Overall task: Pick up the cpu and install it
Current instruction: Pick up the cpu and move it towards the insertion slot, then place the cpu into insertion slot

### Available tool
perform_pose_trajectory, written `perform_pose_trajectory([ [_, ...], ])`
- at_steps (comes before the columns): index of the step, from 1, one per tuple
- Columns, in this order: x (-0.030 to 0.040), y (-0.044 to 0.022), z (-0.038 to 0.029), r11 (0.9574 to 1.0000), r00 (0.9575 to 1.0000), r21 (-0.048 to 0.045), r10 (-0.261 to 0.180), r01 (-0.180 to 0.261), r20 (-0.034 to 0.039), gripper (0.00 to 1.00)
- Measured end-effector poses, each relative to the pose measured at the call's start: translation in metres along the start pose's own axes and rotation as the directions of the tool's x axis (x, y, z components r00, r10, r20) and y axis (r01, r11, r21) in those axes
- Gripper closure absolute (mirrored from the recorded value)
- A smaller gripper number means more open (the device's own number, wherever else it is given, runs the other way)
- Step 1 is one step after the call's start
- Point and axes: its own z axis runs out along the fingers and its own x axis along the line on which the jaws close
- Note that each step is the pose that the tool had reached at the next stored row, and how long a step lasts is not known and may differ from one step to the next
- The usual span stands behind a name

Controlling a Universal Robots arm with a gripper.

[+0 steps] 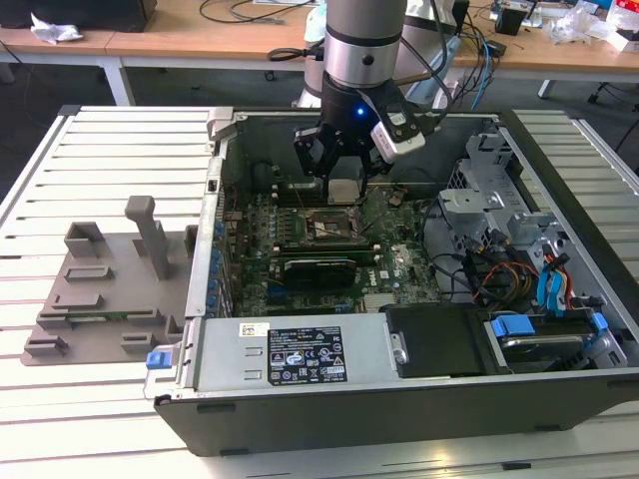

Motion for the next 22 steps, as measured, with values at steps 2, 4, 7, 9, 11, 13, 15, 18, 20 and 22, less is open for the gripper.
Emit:
perform_pose_trajectory([
  [2, 0.0, 0.0, 0.0, 1.0, 1.0, 0.0, 0.0, 0.0, 0.0, 0.45],
  [4, 0.0, 0.0, 0.0001, 1.0, 1.0, 0.0, 0.0, 0.0, 0.0, 0.45],
  [7, 0.0, 0.0, 0.0001, 1.0, 1.0, 0.0, 0.001, -0.001, 0.0, 0.45],
  [9, 0.0, 0.0, 0.0001, 0.9997, 0.9997, 0.0002, 0.025, -0.025, 0.0003, 0.45],
  [11, 0.0, 0.0, 0.0001, 0.9991, 0.9991, 0.0003, 0.044, -0.044, 0.0005, 0.45],
  [13, 0.0, 0.0, 0.0002, 0.9977, 0.9977, 0.0005, 0.068, -0.068, 0.0008, 0.45],
  [15, 0.0, 0.0, 0.0002, 0.9958, 0.9958, 0.0008, 0.091, -0.091, 0.001, 0.45],
  [18, 0.0, 0.0, 0.0002, 0.989, 0.989, 0.0014, 0.148, -0.148, 0.0017, 0.45],
  [20, 0.0, 0.0, 0.0003, 0.9809, 0.9809, 0.0017, 0.195, -0.195, 0.0023, 0.45],
  [22, 0.0, 0.0, 0.0004, 0.9719, 0.9719, 0.0019, 0.236, -0.236, 0.0028, 0.45],
])
